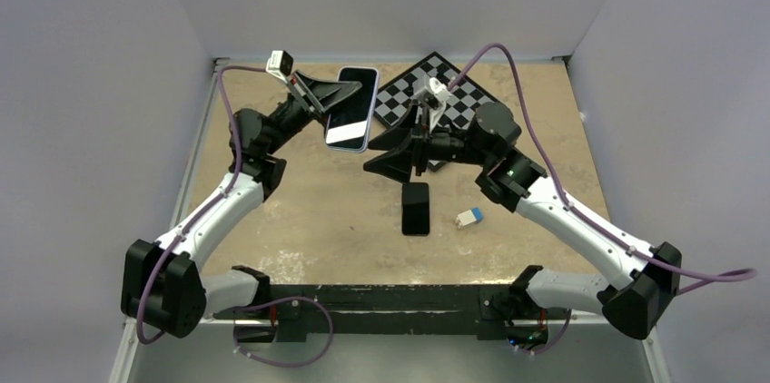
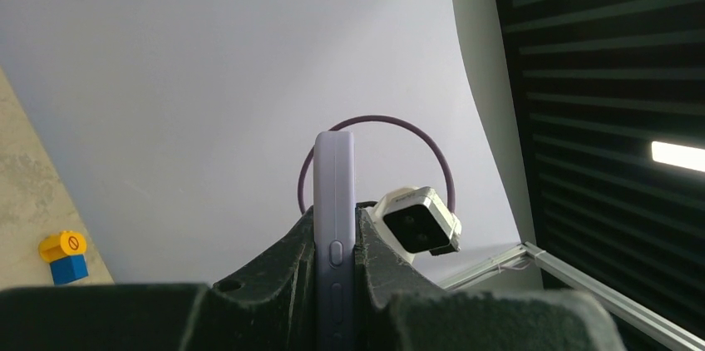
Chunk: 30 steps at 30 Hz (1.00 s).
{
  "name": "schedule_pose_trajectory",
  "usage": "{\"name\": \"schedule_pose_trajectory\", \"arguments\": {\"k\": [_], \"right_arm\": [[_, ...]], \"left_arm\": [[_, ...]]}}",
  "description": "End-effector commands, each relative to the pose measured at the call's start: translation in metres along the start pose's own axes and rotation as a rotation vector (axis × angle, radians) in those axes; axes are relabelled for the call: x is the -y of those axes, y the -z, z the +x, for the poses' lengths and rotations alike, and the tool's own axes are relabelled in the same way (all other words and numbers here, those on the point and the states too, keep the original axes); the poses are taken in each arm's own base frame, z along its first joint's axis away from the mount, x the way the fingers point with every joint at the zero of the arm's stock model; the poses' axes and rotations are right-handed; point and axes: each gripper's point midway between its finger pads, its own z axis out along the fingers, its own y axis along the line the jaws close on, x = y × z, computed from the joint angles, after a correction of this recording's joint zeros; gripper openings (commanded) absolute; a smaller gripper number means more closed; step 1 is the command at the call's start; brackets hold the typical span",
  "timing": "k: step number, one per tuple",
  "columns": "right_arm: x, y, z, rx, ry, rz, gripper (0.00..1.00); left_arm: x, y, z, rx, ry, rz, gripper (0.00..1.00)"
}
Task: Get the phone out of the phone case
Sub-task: Remove the phone case from the phone.
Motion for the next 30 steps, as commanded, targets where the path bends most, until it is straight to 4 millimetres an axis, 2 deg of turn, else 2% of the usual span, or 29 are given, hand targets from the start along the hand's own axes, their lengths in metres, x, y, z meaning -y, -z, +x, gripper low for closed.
{"name": "schedule_pose_trajectory", "arguments": {"k": [1, 5, 12, 17, 21, 26, 30], "right_arm": [[-0.014, -0.006, -0.029, 0.06, 0.035, -0.073, 0.58], [-0.015, -0.011, -0.036, 0.076, 0.026, -0.098, 0.54], [-0.012, -0.012, -0.036, 0.092, 0.003, -0.1, 0.5], [-0.008, -0.013, -0.037, 0.098, -0.009, -0.093, 0.41], [-0.005, -0.015, -0.036, 0.094, -0.011, -0.093, 0.34], [-0.004, -0.015, -0.029, 0.083, 0.02, -0.11, 0.32], [0.002, -0.016, -0.025, 0.074, 0.031, -0.094, 0.25]], "left_arm": [[0.051, 0.004, 0.011, -0.023, -0.101, 0.125, 0.0], [0.053, 0.005, 0.012, -0.024, -0.11, 0.125, 0.0], [0.053, 0.006, 0.013, -0.027, -0.114, 0.125, 0.0], [0.056, 0.007, 0.015, -0.031, -0.115, 0.132, 0.0], [0.06, 0.007, 0.016, -0.036, -0.116, 0.139, 0.0], [0.064, 0.008, 0.017, -0.04, -0.101, 0.156, 0.0], [0.067, 0.009, 0.018, -0.048, -0.077, 0.169, 0.0]]}}
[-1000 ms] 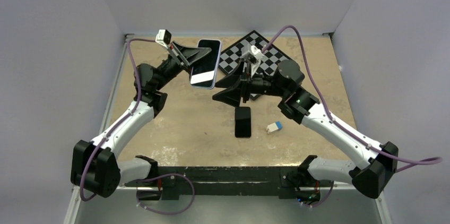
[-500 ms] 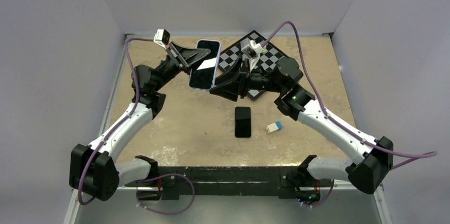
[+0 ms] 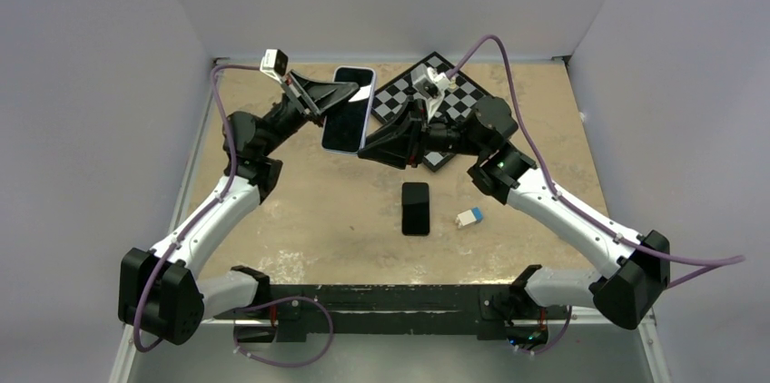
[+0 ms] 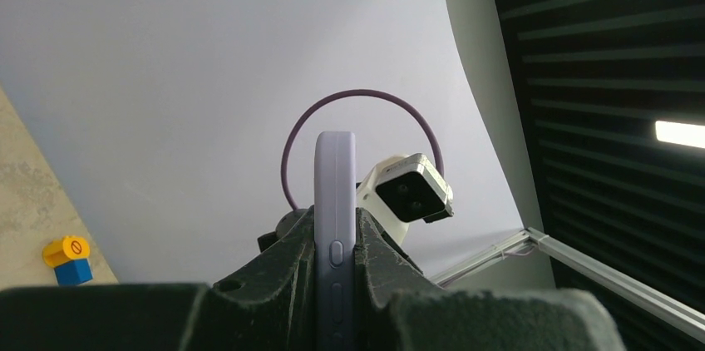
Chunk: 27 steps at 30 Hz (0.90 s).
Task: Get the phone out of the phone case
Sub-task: Remove the phone case from the phone.
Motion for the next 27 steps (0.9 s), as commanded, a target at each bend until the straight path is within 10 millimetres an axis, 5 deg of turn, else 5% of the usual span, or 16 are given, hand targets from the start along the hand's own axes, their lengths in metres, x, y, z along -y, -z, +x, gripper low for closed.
{"name": "schedule_pose_trajectory", "arguments": {"k": [1, 19, 27], "right_arm": [[0.003, -0.003, -0.011, 0.023, 0.081, -0.005, 0.24], [0.062, -0.013, 0.004, -0.032, 0.255, 0.158, 0.0], [0.097, -0.013, -0.005, -0.064, 0.316, 0.313, 0.0]], "left_arm": [[0.055, 0.001, 0.01, -0.031, -0.032, 0.151, 0.0], [0.072, 0.003, 0.017, -0.072, 0.058, 0.214, 0.0], [0.066, 0.002, 0.019, -0.09, 0.084, 0.207, 0.0]]}}
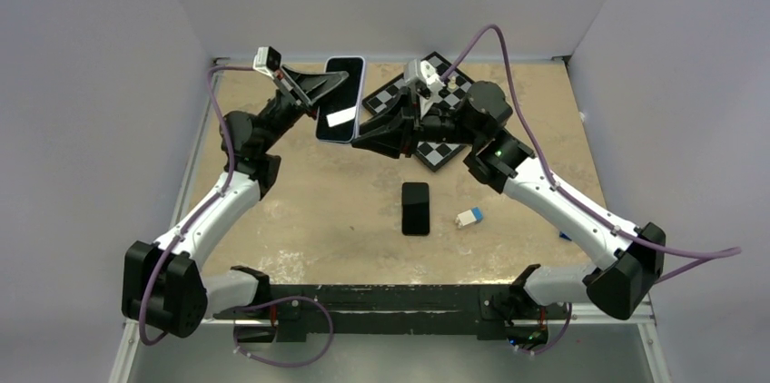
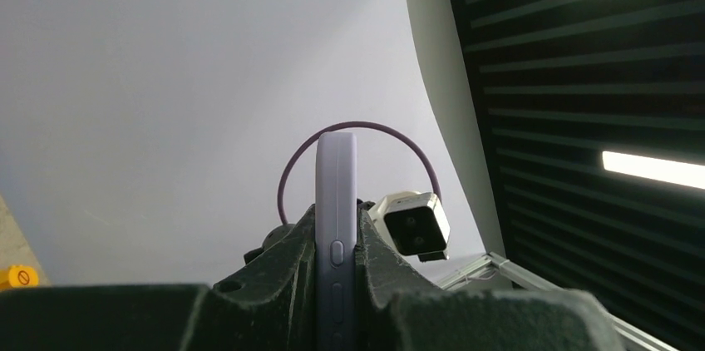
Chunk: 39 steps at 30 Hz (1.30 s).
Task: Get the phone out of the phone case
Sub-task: Remove the phone case from the phone.
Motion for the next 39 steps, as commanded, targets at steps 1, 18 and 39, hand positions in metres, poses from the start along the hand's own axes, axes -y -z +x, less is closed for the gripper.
{"name": "schedule_pose_trajectory", "arguments": {"k": [1, 18, 39], "right_arm": [[0.085, 0.001, 0.023, -0.082, 0.083, 0.353, 0.0], [0.136, 0.044, 0.063, -0.283, 0.165, 0.733, 0.0], [0.008, 0.046, 0.02, -0.041, -0.501, 0.395, 0.5]], "left_arm": [[0.053, 0.001, 0.038, -0.135, 0.018, 0.15, 0.0], [0.041, -0.005, 0.032, -0.119, 0.013, 0.114, 0.0], [-0.002, -0.014, 0.015, -0.062, -0.234, 0.009, 0.0]]}}
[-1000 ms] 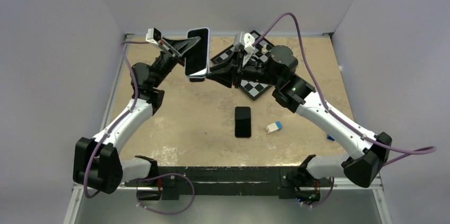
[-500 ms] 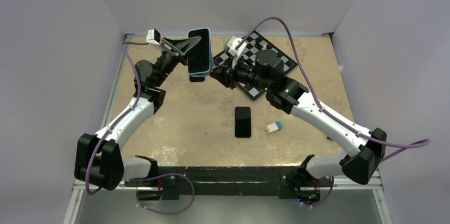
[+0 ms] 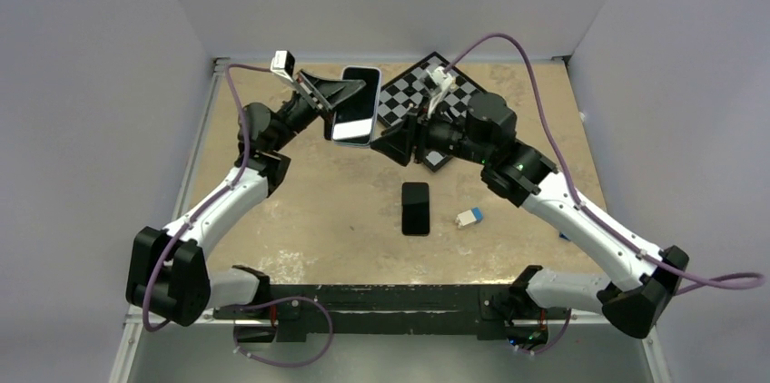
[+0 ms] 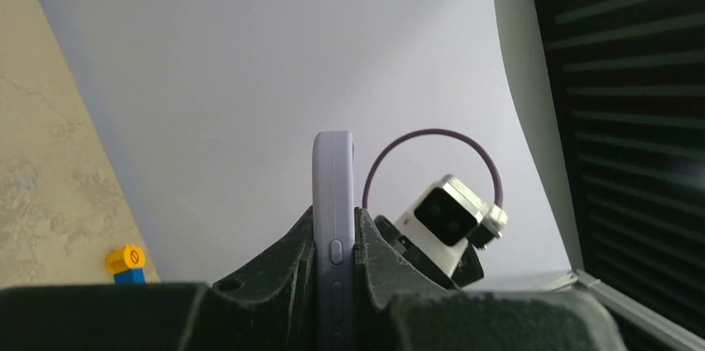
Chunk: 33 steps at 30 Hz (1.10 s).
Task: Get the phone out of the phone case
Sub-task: Remove the phone case from the phone.
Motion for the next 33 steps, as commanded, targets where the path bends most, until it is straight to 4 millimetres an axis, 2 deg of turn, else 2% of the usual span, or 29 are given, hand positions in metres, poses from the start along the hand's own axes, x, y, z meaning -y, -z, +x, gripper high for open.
{"name": "schedule_pose_trajectory", "arguments": {"k": [1, 3, 5, 7, 12, 18, 25, 33], "right_arm": [[-0.025, 0.024, -0.006, 0.046, -0.261, -0.124, 0.51], [-0.04, 0.028, -0.013, 0.081, -0.309, -0.211, 0.5], [-0.046, 0.027, -0.013, 0.084, -0.343, -0.253, 0.49], [-0.047, 0.027, -0.014, 0.099, -0.359, -0.259, 0.48], [-0.05, 0.031, -0.019, 0.138, -0.365, -0.279, 0.38], [-0.046, 0.024, -0.012, 0.122, -0.391, -0.287, 0.3], [-0.037, 0.01, -0.003, 0.107, -0.415, -0.28, 0.31], [-0.031, 0.004, 0.004, 0.102, -0.43, -0.267, 0.33]], "left_arm": [[0.057, 0.004, 0.028, -0.102, -0.158, 0.154, 0.0], [0.054, 0.004, 0.027, -0.095, -0.169, 0.143, 0.0], [0.053, 0.003, 0.026, -0.086, -0.17, 0.141, 0.0], [0.051, 0.003, 0.025, -0.086, -0.17, 0.137, 0.0], [0.047, 0.005, 0.026, -0.085, -0.168, 0.121, 0.0], [0.048, 0.003, 0.025, -0.08, -0.169, 0.123, 0.0], [0.057, 0.005, 0.026, -0.08, -0.156, 0.145, 0.0], [0.064, 0.006, 0.027, -0.079, -0.153, 0.157, 0.0]]}}
